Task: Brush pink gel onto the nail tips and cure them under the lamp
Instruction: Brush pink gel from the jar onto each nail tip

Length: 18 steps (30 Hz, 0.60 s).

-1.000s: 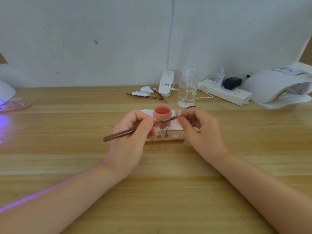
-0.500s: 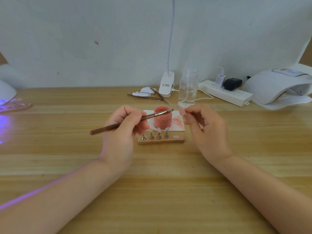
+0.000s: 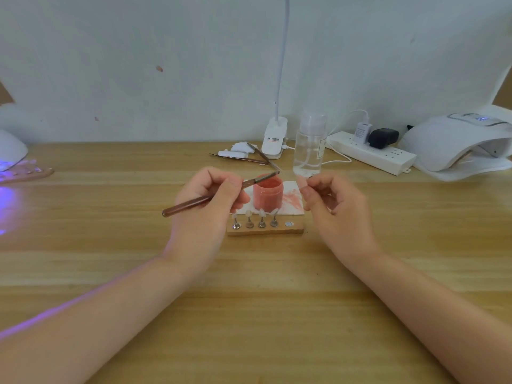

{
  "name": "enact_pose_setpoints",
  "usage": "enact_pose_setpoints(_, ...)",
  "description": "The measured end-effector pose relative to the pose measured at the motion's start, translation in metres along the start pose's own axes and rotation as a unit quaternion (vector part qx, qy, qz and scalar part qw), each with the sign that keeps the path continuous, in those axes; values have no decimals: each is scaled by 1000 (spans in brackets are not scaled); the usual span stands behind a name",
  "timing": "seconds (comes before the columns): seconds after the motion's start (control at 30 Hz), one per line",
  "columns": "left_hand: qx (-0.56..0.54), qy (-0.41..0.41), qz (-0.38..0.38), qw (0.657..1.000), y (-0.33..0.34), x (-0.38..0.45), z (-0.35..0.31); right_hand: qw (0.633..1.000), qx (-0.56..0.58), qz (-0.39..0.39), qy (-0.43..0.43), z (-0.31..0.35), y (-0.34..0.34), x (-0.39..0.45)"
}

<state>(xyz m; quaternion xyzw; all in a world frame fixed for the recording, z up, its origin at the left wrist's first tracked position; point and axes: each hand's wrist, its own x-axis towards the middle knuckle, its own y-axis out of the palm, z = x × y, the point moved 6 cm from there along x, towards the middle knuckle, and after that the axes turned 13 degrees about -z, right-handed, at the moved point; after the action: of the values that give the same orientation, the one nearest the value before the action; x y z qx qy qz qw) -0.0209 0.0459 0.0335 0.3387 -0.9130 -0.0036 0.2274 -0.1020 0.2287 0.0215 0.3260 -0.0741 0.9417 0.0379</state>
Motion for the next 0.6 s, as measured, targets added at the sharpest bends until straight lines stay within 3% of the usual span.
enact_pose_setpoints(0.2,179,34,-1,983,8,32,-18,1000,-24,4,-15,-2,5,0)
enact_pose_setpoints(0.37,336,91,10,937,25,71,-33,998,-50,19,-17,-3,7,0)
enact_pose_setpoints(0.6,446,107,159,874,72,82,-12,998,-51,24,-16,-5,8,0)
